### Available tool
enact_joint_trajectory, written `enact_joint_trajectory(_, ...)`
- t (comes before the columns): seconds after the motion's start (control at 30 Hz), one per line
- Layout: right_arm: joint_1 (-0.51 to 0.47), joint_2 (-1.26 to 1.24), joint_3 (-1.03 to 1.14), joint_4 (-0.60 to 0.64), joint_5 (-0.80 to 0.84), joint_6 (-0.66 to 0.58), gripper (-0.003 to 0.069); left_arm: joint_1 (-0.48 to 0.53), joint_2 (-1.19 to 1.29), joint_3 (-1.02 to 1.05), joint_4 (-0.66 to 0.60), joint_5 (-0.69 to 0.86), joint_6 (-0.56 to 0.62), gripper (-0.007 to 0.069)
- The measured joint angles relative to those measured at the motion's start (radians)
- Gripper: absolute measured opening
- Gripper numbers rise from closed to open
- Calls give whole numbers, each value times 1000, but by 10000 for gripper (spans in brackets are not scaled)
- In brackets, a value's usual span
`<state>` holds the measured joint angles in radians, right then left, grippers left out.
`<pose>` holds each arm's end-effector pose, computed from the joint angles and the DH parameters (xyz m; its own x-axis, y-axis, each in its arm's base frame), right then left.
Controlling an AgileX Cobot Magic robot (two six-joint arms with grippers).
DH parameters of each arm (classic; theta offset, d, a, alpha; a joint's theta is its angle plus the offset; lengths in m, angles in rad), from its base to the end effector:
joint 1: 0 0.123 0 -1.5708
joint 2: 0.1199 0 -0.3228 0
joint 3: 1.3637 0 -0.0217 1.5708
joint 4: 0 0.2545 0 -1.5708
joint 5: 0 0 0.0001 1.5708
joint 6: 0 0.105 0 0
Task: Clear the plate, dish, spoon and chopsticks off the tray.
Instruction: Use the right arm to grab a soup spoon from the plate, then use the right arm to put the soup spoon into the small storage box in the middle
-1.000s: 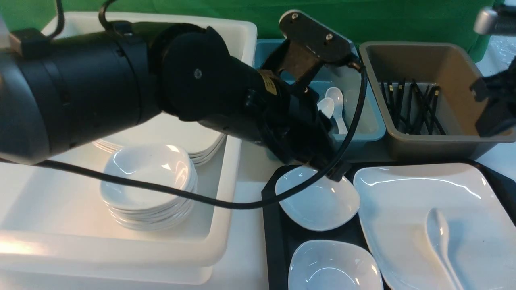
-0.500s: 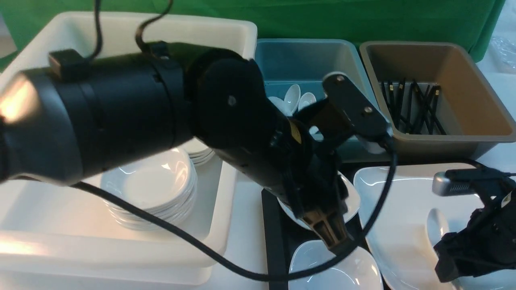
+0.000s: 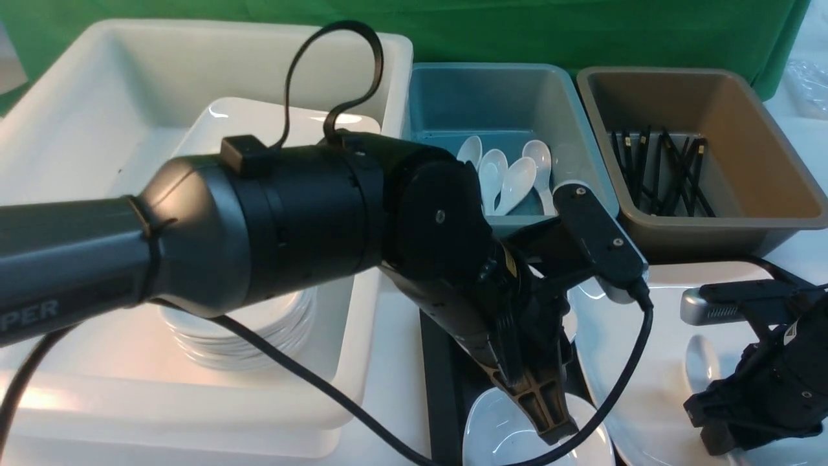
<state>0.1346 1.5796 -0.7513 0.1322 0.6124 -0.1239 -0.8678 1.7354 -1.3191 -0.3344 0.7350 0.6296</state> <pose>0.2632 0.0437 0.1852 -0.9643 -0.1462 -0.2207 -0.1653 0.9837 0.0705 0.2349 -0.3129 0.2829 -0.2161 0.8110 -0.5437 0.9642 0.2649 0.0118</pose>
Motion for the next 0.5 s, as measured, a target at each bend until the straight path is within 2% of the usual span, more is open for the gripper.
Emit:
enact_joint_trajectory(0.03,0,0,-1,2,2,0,171,0,0,0,-2,-1,0,2)
enact_joint_trajectory(0.07,0,-3,-3,6,7,0,144,0,0,0,-9,-3,0,2)
enact_joint_trajectory(0.2,0,-43,-36,21,66,0,150,0,-20,0,-24,-25,18,2)
enact_joint_trajectory(0.33,0,-127,-146,60,100,-6,150,27,-80,0,-32,-95,-60,2)
enact_joint_trajectory(0.5,7,-130,-404,174,85,-102,150,144,-195,0,-36,-143,-148,2)
